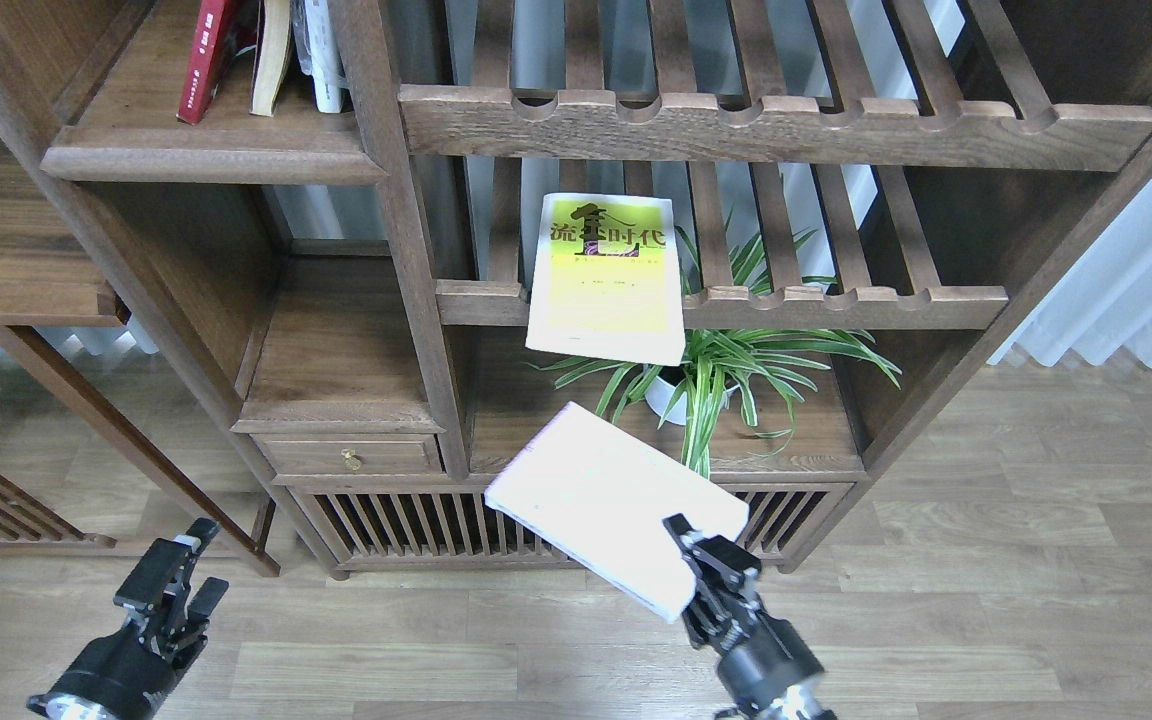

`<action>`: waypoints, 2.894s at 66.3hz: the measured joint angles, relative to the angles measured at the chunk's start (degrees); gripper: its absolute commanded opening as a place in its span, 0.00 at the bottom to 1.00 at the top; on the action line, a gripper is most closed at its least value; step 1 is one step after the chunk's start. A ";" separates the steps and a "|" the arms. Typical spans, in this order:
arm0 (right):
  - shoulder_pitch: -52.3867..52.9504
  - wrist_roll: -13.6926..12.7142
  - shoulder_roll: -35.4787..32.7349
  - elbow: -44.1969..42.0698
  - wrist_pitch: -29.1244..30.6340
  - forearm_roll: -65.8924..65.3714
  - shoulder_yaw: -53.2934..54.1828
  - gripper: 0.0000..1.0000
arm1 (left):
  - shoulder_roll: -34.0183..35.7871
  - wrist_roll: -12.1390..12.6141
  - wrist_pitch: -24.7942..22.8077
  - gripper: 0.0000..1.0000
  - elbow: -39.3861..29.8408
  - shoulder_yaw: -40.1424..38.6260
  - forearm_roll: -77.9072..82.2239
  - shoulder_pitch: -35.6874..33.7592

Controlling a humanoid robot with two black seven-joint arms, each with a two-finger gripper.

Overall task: Organize books on shelf
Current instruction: 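Carry the white book toward the left gripper in front of the shelf, then grasp the white book with the left gripper and release the right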

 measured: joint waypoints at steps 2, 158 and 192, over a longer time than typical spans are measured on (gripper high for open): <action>0.34 0.48 0.03 -0.08 -0.29 -0.37 -0.54 0.12 | 0.87 0.02 0.00 1.00 -0.33 -0.37 -0.01 -0.01; 5.30 0.16 0.09 -0.02 -0.71 2.58 -14.89 0.13 | -17.31 -0.46 0.00 0.64 0.15 20.95 -0.84 -10.46; 3.23 0.23 0.13 -0.10 -0.56 1.97 -15.53 0.39 | -18.35 -0.29 -0.01 0.02 1.24 19.86 -0.33 -10.31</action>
